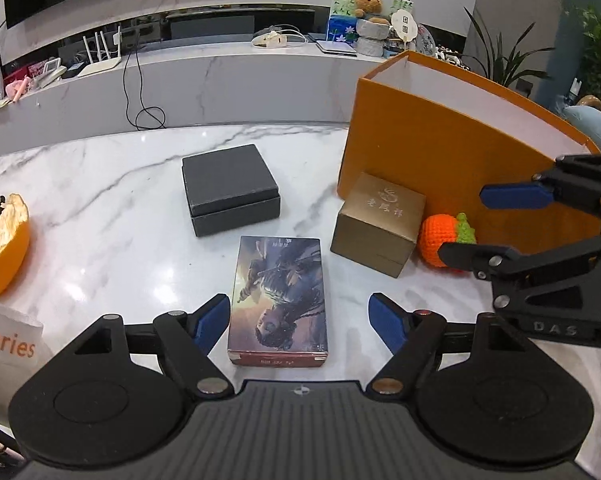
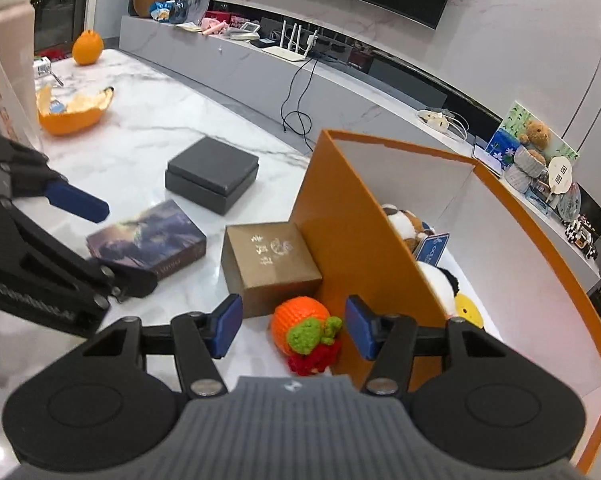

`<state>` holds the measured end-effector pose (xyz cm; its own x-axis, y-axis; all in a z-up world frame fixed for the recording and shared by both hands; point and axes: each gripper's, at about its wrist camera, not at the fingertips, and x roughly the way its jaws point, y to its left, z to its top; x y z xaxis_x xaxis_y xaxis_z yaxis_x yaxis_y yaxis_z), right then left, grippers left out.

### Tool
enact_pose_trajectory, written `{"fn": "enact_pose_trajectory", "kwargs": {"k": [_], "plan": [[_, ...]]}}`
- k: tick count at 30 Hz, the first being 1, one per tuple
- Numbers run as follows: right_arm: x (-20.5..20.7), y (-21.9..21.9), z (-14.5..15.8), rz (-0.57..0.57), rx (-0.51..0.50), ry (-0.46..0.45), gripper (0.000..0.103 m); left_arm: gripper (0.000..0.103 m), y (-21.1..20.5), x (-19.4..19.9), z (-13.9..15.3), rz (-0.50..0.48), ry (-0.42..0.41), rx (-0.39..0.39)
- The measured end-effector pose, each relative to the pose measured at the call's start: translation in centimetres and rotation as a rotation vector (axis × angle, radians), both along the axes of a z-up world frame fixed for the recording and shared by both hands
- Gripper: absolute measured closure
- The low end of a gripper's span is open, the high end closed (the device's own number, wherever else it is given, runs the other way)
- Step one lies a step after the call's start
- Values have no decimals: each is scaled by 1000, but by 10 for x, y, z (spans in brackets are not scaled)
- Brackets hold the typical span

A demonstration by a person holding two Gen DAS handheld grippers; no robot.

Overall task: Organize objects
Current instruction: 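Grasp the picture book with the left gripper while the right gripper grasps the crocheted orange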

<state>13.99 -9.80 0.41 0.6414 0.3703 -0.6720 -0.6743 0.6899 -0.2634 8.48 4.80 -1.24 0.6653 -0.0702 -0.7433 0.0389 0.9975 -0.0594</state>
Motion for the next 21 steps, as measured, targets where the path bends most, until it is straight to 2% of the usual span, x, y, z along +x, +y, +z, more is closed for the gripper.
{"fn": "enact_pose_trajectory", "kwargs": {"k": [6,9,12,14,16,17,18,19,21], "plan": [[4,5,-20,-2,-25,16,45,13,3,5,-8,33,-12,-1],[2,7,-28,7,-34,-12,45,14,5,11,-14,41,6,5],[3,10,-30,2,-30,-14,43,14,12,15,-22,72,37,-47],[3,13,-33,10,-33,-12,39,14,14,14,-25,91,14,-73],[5,15,-36,12,-39,13,39,15,10,16,-25,80,20,-44],[6,15,-38,12,-40,36,43,16,7,17,-24,69,30,-23],[9,15,-40,12,-36,67,47,22,6,17,-24,66,37,-7],[10,13,-41,8,-21,85,54,35,6,16,-22,67,38,-8],[14,10,-40,-6,13,142,56,35,9,16,-20,72,48,-35]]}}
